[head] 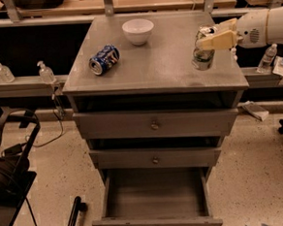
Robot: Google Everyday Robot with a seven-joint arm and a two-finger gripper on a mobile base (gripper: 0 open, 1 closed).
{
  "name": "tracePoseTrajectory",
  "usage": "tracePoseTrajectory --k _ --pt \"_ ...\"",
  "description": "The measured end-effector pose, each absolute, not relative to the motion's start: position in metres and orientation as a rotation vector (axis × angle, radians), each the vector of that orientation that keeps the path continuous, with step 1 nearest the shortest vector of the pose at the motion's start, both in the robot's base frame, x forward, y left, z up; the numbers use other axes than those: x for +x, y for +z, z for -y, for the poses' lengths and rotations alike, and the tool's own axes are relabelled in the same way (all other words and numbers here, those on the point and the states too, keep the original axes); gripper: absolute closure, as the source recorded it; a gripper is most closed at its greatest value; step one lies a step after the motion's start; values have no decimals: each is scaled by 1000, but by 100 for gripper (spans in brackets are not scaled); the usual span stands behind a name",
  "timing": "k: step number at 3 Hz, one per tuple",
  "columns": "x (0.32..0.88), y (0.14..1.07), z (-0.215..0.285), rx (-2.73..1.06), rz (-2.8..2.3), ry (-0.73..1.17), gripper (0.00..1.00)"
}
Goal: Pick 7up can from bottom drawer and place on counter
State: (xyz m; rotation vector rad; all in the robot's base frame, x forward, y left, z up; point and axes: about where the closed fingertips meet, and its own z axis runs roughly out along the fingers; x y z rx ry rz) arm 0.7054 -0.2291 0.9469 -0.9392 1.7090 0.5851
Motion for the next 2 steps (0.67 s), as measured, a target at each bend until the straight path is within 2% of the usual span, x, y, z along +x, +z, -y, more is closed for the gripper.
tracePoseTrajectory --k 1,2 --pt "706 929 221 -911 -1745 650 85" --pt "704 914 215 -903 -1776 690 61"
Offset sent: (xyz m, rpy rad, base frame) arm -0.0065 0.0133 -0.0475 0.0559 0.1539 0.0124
